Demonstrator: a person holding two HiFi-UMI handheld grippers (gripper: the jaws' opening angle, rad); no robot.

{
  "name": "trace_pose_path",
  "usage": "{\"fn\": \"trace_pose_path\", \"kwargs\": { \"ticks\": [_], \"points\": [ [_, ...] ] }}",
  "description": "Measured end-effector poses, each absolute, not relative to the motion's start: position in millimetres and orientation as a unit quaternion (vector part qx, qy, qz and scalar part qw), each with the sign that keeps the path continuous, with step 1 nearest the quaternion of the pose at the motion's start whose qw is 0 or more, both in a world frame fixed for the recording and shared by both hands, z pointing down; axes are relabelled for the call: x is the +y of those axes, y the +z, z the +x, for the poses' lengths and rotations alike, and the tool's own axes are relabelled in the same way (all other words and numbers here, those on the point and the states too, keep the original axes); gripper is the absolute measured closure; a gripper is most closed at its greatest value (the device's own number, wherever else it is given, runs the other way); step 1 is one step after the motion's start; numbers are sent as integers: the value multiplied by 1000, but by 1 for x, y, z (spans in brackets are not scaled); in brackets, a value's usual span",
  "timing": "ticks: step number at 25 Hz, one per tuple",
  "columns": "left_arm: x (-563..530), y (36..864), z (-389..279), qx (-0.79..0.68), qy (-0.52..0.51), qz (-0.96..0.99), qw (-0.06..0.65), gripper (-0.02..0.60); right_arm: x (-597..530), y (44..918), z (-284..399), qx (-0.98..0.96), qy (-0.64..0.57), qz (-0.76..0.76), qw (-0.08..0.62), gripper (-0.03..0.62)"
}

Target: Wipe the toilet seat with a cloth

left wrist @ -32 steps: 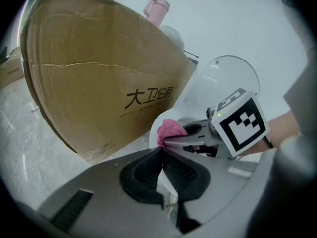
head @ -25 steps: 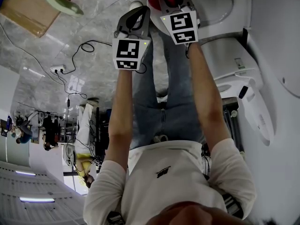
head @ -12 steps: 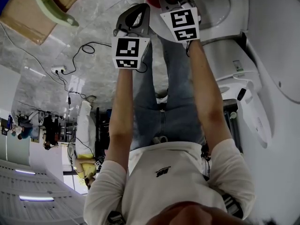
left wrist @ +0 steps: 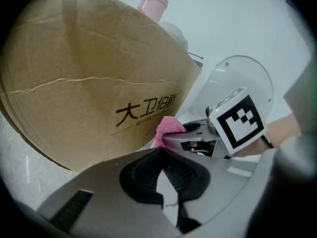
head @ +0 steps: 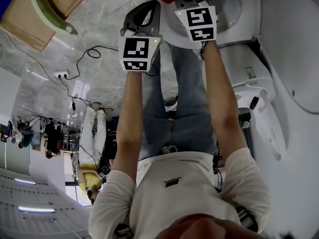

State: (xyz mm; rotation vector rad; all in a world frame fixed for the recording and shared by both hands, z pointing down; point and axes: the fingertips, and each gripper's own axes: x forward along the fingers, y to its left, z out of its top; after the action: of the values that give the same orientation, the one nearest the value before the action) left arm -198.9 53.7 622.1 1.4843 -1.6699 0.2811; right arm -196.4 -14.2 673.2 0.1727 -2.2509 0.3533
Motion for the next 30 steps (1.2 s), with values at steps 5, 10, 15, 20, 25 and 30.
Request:
{"fn": "trace_pose_path", "kwargs": {
  "ticks": [5,10,15,20,25,30],
  "points": [
    [39,620,-195,-671,114,598,424,571,-30,673,-189,-897,143,76,411,548],
    [23,616,-190,-673,116,601,415,571,-49,672,-180,-898,148,90,404,548],
    [6,612,-184,-674,117,605,408,571,-65,672,-171,-899,149,98,401,548],
    [-10,606,-174,-673,119,610,401,571,-84,672,-161,-899,153,112,394,548],
    [-22,601,-164,-675,120,612,394,571,-100,672,-149,-898,162,125,390,548],
    [-29,597,-150,-675,119,614,391,571,-112,671,-136,-896,165,135,390,548]
  ]
}}
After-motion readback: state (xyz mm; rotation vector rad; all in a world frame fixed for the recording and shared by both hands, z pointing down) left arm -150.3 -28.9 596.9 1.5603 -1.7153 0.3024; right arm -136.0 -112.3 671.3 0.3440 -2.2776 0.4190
